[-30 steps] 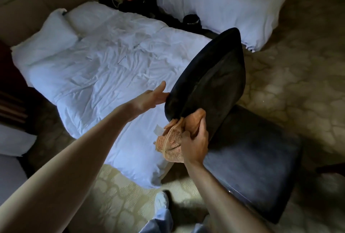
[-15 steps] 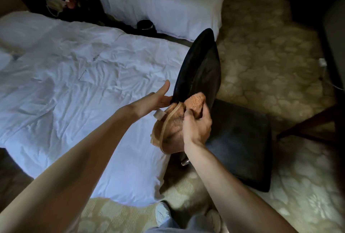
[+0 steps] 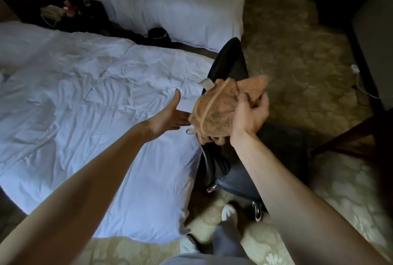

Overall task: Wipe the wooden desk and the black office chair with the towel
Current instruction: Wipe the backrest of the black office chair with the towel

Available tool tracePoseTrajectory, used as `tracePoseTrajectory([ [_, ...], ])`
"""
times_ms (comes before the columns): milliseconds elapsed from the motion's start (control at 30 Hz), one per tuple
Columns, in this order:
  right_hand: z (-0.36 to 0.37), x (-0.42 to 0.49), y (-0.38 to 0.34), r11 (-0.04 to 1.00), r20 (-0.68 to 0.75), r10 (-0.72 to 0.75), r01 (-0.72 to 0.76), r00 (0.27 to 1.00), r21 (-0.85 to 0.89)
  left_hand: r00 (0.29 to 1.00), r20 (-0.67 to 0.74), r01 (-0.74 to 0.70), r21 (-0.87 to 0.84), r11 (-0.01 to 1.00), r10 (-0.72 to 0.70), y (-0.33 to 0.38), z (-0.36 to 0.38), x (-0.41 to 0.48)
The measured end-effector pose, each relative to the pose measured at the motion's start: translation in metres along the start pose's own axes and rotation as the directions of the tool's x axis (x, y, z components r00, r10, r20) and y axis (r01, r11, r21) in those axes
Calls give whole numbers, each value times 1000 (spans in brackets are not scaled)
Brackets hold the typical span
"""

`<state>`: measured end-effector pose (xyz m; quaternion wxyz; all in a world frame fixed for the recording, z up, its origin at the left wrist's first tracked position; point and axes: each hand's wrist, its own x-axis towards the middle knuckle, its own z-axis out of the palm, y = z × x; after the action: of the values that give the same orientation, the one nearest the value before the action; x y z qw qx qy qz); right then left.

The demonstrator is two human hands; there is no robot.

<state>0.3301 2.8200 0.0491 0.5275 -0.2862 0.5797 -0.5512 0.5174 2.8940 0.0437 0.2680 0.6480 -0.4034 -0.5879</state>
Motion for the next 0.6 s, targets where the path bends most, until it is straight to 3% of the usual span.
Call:
tracePoseTrajectory([
  [100,-1,-6,11,999,-19,-18,17,1000,-27,998,-60,-20,-69,997,16,13,-2,16],
  [167,7,-32,26,971,144,-41,73,989,-228,996,-88,-20,-81,996,13,20,0,28],
  [233,10,-57,45,852,337,-186,322,923,-413,997,-70,5,-97,995,-12,17,-2,33],
  [300,8,-61,60,726,430,-294,492,854,-481,998,-46,43,-116,992,-48,8,-8,34],
  [367,10,-52,67,709,425,-302,499,853,-498,997,-45,54,-133,990,-60,10,-7,31],
  [600,45,3,49,816,383,-234,395,894,-422,994,-79,62,-200,978,-79,21,-10,42],
])
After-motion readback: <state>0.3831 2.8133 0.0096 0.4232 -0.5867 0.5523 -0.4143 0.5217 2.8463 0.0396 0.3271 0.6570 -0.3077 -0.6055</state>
